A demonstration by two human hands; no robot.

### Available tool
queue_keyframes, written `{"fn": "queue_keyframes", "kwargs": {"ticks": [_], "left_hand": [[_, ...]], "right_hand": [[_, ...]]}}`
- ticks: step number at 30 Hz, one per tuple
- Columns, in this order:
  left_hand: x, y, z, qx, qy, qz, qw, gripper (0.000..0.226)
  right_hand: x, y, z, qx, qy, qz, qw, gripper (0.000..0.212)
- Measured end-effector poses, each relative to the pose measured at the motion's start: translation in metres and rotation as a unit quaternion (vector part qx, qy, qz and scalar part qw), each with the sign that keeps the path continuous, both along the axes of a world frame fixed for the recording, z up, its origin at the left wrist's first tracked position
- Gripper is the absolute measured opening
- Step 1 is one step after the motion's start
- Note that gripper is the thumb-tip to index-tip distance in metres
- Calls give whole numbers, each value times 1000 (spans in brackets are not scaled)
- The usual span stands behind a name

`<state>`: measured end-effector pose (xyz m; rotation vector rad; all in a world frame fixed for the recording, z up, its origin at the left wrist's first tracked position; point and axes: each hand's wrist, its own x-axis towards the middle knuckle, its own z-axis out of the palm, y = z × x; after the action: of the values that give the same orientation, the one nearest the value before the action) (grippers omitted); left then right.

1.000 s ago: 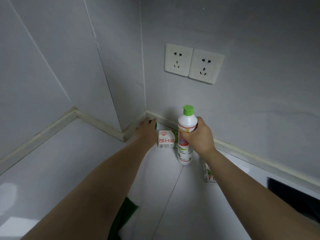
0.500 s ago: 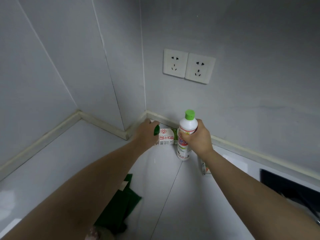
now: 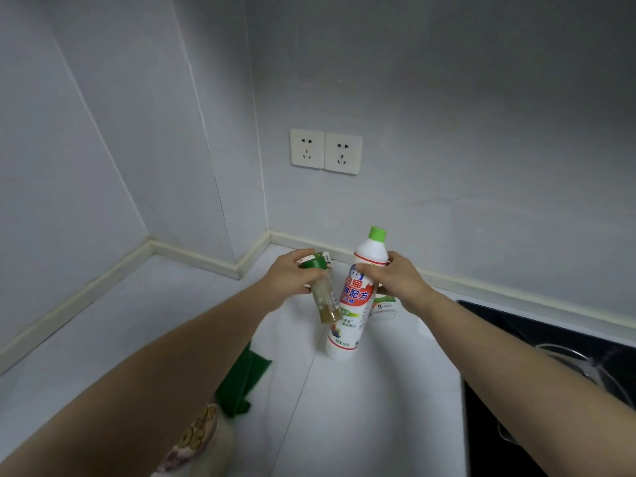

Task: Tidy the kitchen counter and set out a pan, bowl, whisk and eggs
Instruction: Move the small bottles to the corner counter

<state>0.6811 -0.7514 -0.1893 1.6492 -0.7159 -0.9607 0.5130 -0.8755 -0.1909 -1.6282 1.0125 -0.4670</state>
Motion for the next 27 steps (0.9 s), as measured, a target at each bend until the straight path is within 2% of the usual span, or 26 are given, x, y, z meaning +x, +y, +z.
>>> {"fn": "queue_keyframes", "kwargs": {"ticks": [4, 12, 21, 27], "left_hand": [[-31, 9, 7, -32, 73, -17, 997, 59], [-114, 12, 12, -56, 142, -64, 986, 48], [-226, 0, 21, -46, 122, -173, 976, 38], [-348, -11, 26, -43, 124, -256, 958, 32]], "right_hand": [[-33, 18, 17, 26, -20, 10, 999, 43], [-115, 62, 36, 15, -41, -9, 999, 39], [-236, 91, 46, 17, -81, -119, 989, 28], [-359, 106, 46, -3, -84, -216, 973, 25]]}}
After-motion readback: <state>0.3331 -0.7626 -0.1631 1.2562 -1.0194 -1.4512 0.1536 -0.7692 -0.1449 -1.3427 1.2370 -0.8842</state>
